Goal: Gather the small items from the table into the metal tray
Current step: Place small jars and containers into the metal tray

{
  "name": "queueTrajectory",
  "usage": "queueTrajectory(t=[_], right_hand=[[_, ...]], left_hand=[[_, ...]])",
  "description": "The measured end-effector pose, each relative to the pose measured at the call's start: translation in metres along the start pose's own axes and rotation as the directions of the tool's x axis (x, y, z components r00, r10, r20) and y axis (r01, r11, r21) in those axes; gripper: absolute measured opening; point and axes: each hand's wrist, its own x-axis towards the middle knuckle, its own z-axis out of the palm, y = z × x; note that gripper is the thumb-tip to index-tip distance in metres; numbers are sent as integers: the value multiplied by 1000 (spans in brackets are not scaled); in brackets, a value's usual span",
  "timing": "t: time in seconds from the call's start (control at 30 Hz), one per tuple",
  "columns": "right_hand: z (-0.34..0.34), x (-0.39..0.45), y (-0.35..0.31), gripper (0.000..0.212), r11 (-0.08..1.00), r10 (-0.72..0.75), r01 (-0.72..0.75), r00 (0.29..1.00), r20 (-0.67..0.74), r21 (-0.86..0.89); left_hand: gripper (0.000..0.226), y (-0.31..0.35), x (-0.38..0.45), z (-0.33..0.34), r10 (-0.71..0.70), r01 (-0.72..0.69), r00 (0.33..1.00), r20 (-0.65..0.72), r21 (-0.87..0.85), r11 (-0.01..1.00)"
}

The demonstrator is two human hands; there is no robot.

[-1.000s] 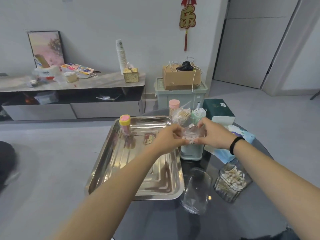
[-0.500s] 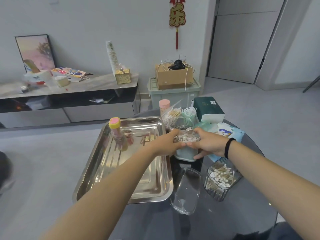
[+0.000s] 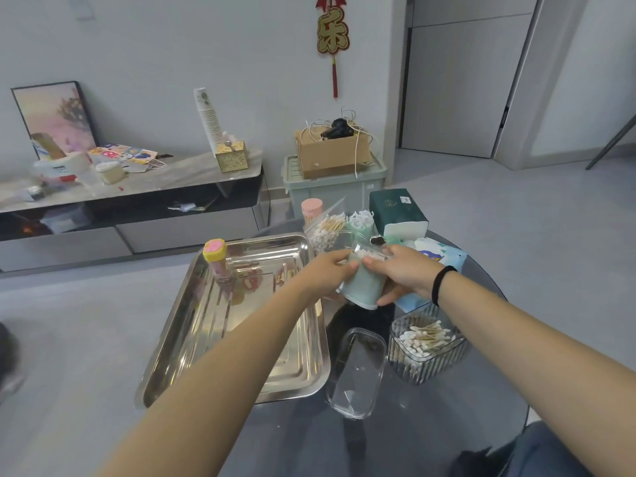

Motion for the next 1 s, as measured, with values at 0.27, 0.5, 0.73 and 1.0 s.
queueTrajectory(t=[0.27,0.5,0.73,1.0], right_hand=[[18,-10,-54,26,965,-171,159,984,-43,-207],[85,23,-69,56,942,-259,255,966,11,-220],[146,56,-55,58,912,-274,296,955,116,-285],[162,85,-51,53,832,-337,324,940,54,-451]], left_hand=[[33,15,-16,-43,71,-83,988,-140,-85,993],[29,-24,-43,-85,33,-98,932,-360,-164,982],[52,-89,-42,-110,-32,20,845,-534,-28,999],[50,-106,-32,-124,-58,93,852,-520,41,995]])
